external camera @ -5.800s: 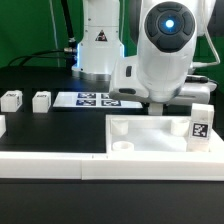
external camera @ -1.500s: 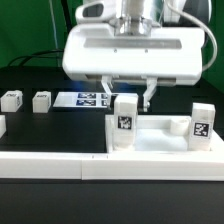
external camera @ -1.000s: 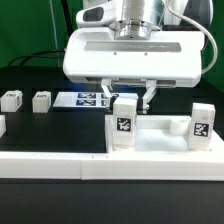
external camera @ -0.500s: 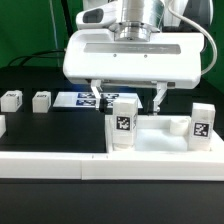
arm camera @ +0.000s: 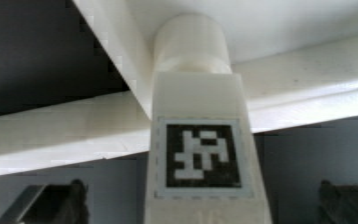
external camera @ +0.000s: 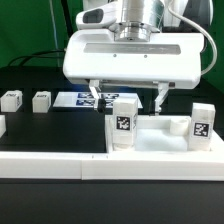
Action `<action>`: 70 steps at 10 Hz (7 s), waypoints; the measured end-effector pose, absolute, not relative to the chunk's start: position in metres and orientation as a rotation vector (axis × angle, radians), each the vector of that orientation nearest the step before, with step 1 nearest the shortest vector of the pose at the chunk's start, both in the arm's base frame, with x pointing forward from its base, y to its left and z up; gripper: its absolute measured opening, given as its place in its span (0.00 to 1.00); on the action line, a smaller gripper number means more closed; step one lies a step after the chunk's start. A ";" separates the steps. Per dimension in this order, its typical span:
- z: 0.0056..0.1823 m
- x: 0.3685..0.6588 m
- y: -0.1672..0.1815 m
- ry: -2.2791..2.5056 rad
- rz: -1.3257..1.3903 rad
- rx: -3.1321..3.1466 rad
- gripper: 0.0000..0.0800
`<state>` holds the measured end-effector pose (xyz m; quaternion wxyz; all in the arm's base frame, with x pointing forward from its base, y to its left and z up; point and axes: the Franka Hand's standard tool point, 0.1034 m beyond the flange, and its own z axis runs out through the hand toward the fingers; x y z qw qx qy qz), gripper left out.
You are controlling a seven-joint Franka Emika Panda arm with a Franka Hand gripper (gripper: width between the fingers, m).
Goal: Assemble square table
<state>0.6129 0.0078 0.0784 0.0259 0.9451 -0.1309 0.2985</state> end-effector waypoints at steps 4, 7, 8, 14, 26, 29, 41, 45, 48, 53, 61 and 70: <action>0.093 0.617 0.002 -0.487 0.579 3.068 0.81; 0.090 0.618 0.008 -0.534 0.202 3.172 0.81; 0.087 0.618 0.008 -0.539 0.099 3.189 0.81; 0.073 0.625 0.003 -0.582 0.101 3.170 0.81; 0.071 0.622 -0.003 -2.294 -0.023 2.398 0.36; 0.073 0.628 0.017 -1.676 0.065 2.853 0.73; 0.065 0.619 0.004 -0.036 0.056 3.200 0.81; 0.064 0.619 0.005 -0.374 0.045 3.186 0.35; 0.065 0.621 0.010 -0.932 0.053 3.045 0.35; 0.063 0.624 0.007 -2.300 -0.019 2.288 0.35; 0.066 0.625 -0.002 -1.216 0.081 3.017 0.81; 0.076 0.625 0.003 -0.310 0.097 3.184 0.36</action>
Offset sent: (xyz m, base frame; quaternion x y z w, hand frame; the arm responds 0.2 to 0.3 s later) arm 0.0112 -0.0058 0.0133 0.0218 -0.1950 0.0278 0.9802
